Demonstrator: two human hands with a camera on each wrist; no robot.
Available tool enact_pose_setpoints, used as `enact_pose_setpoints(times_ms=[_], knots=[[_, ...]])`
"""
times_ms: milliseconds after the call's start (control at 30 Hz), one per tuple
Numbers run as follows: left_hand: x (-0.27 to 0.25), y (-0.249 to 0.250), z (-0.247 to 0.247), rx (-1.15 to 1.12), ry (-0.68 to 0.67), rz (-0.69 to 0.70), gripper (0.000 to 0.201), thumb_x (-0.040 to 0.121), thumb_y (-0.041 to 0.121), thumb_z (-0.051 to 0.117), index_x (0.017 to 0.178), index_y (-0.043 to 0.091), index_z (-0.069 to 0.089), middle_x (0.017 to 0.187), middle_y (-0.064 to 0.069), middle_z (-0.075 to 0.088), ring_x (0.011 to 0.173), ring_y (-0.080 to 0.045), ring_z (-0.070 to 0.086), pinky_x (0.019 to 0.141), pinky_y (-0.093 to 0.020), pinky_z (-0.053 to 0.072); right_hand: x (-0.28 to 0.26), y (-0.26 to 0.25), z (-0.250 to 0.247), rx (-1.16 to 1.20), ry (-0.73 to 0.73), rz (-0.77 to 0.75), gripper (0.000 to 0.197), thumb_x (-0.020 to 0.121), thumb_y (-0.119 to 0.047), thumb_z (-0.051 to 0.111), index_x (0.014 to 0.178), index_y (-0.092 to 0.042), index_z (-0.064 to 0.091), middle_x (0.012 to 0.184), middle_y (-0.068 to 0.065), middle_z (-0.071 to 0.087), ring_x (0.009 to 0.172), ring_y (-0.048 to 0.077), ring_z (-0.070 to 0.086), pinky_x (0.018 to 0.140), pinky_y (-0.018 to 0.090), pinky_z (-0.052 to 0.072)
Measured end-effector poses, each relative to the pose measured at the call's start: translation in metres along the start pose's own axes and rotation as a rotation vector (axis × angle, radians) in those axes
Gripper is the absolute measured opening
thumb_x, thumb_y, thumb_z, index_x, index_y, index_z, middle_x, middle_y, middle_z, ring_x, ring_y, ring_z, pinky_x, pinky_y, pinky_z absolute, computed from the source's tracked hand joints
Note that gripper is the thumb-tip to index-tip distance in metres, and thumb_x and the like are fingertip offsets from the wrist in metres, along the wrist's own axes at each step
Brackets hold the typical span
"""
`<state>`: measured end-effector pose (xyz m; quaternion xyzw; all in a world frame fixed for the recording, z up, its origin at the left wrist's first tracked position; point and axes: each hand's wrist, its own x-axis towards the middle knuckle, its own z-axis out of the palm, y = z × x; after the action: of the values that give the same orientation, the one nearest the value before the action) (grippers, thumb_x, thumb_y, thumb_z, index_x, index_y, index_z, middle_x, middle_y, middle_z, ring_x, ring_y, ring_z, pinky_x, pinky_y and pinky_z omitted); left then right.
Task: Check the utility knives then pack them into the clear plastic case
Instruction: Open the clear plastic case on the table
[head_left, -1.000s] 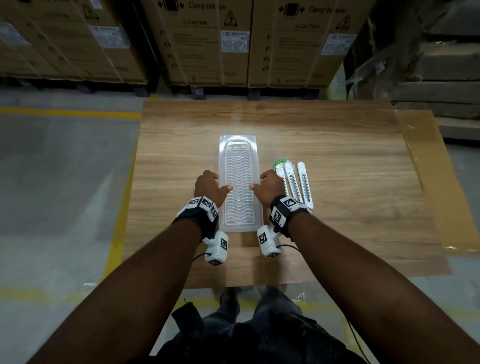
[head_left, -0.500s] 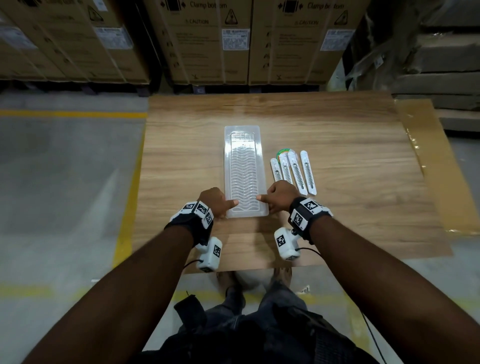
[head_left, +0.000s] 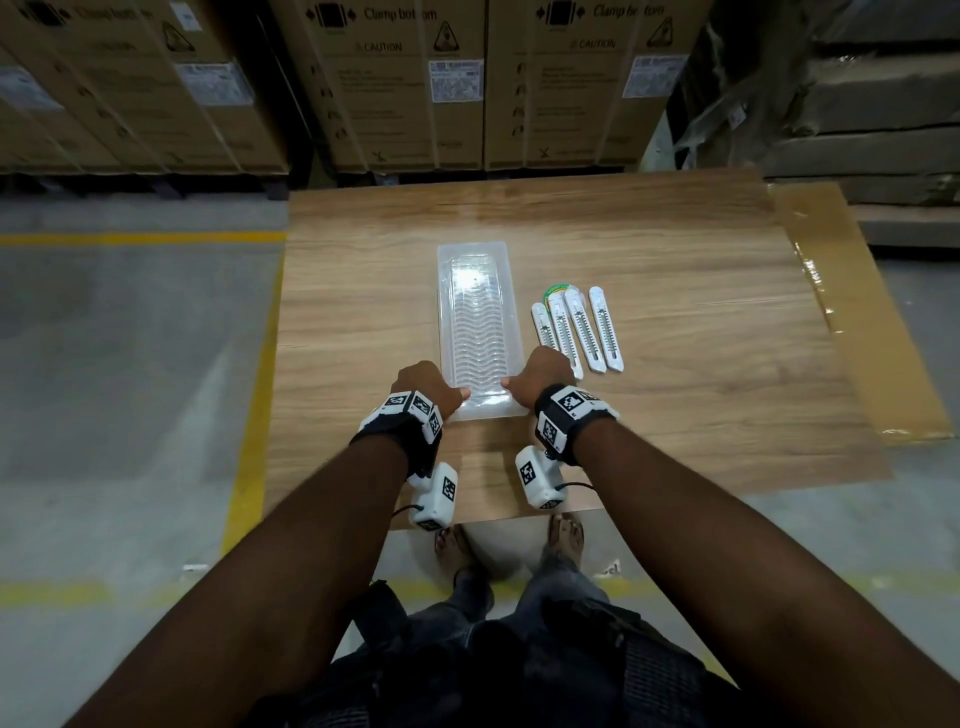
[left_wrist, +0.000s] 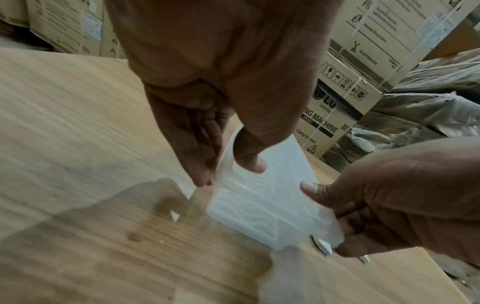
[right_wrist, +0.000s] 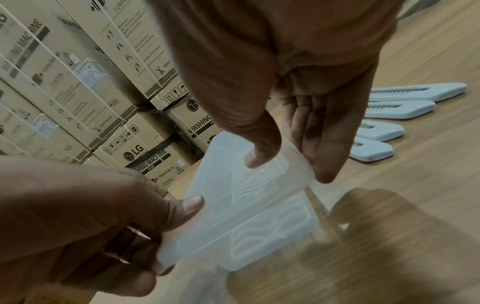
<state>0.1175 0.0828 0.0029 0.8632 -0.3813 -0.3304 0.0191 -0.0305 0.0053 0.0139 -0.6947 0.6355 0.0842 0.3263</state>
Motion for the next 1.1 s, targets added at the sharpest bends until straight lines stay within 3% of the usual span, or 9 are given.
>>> enact_pose_setpoints(times_ms=[167,333,400,467,567,667,733,867,1100], knots=[[0.001,-0.011,0.005,-0.085,-0.001,-0.004,0.059,0.081,0.054,0.067,0.109,0.003,0.062,0.11,-0.011,0.068,0.101,-0.028,0.064,0.07,-0.027,0.044,0.001,0.006,0.006,0.133,-0.059,-0.016,0.044,0.081,-0.049,0.073,0.084,-0.007,0.059,0.095,0.015,0.068,0.096,0.032,0.069,0.068,0.031,0.051],[-0.014,-0.009,0.001,-0.132,-0.1,-0.048,0.05,0.081,0.059,0.064,0.063,0.013,0.057,0.053,0.002,0.062,0.051,-0.007,0.056,0.048,-0.023,0.033,-0.011,0.015,0.001,0.204,-0.253,0.02,0.051,0.076,-0.051,0.078,0.067,-0.006,0.056,0.046,0.003,0.061,0.038,0.006,0.06,0.04,0.015,0.046],[-0.016,-0.008,0.003,-0.145,-0.094,-0.056,0.053,0.075,0.063,0.067,0.071,0.01,0.061,0.055,0.001,0.064,0.052,-0.009,0.059,0.047,-0.024,0.035,-0.012,0.017,0.005,0.202,-0.254,0.022,0.054,0.071,-0.052,0.082,0.079,-0.001,0.064,0.044,0.002,0.063,0.042,0.009,0.065,0.049,0.021,0.054],[-0.015,-0.008,0.007,-0.13,-0.08,-0.048,0.062,0.07,0.067,0.068,0.081,0.006,0.065,0.068,-0.004,0.07,0.062,-0.014,0.065,0.05,-0.024,0.039,-0.014,0.016,0.007,0.18,-0.221,0.016,0.056,0.071,-0.053,0.081,0.084,-0.001,0.065,0.039,-0.002,0.06,0.037,0.007,0.061,0.044,0.02,0.048],[-0.017,-0.009,0.011,-0.096,-0.071,-0.046,0.063,0.071,0.064,0.069,0.087,0.004,0.069,0.078,-0.01,0.072,0.072,-0.021,0.069,0.057,-0.027,0.048,-0.019,0.015,0.005,0.11,-0.191,-0.004,0.052,0.072,-0.054,0.079,0.078,-0.006,0.06,0.056,0.003,0.066,0.043,0.01,0.061,0.044,0.021,0.046],[-0.024,-0.003,0.011,-0.068,-0.048,-0.047,0.056,0.076,0.058,0.069,0.082,0.003,0.067,0.08,-0.01,0.071,0.071,-0.023,0.066,0.058,-0.029,0.047,-0.019,0.015,0.007,0.048,-0.196,-0.018,0.055,0.069,-0.057,0.079,0.082,-0.007,0.061,0.082,0.012,0.073,0.071,0.023,0.071,0.063,0.03,0.058],[-0.031,0.003,0.01,-0.052,-0.023,-0.059,0.05,0.079,0.054,0.071,0.082,0.005,0.059,0.083,-0.008,0.065,0.077,-0.025,0.064,0.059,-0.029,0.043,-0.021,0.014,0.007,0.019,-0.183,-0.024,0.054,0.066,-0.058,0.08,0.077,-0.011,0.056,0.093,0.013,0.073,0.084,0.027,0.071,0.064,0.029,0.054],[-0.038,0.009,0.008,-0.02,0.03,-0.094,0.063,0.077,0.053,0.074,0.11,0.003,0.056,0.109,-0.013,0.064,0.101,-0.031,0.064,0.068,-0.03,0.044,-0.022,0.01,0.005,0.009,-0.182,-0.026,0.052,0.066,-0.056,0.08,0.082,-0.011,0.059,0.093,0.011,0.073,0.081,0.025,0.069,0.061,0.028,0.049],[-0.042,0.009,0.014,-0.108,0.079,-0.165,0.073,0.079,0.05,0.073,0.125,0.0,0.045,0.129,-0.019,0.054,0.115,-0.033,0.057,0.073,-0.032,0.041,-0.017,0.01,0.004,-0.007,-0.216,-0.064,0.058,0.062,-0.061,0.08,0.083,-0.008,0.067,0.085,0.011,0.074,0.077,0.027,0.072,0.074,0.037,0.061]])
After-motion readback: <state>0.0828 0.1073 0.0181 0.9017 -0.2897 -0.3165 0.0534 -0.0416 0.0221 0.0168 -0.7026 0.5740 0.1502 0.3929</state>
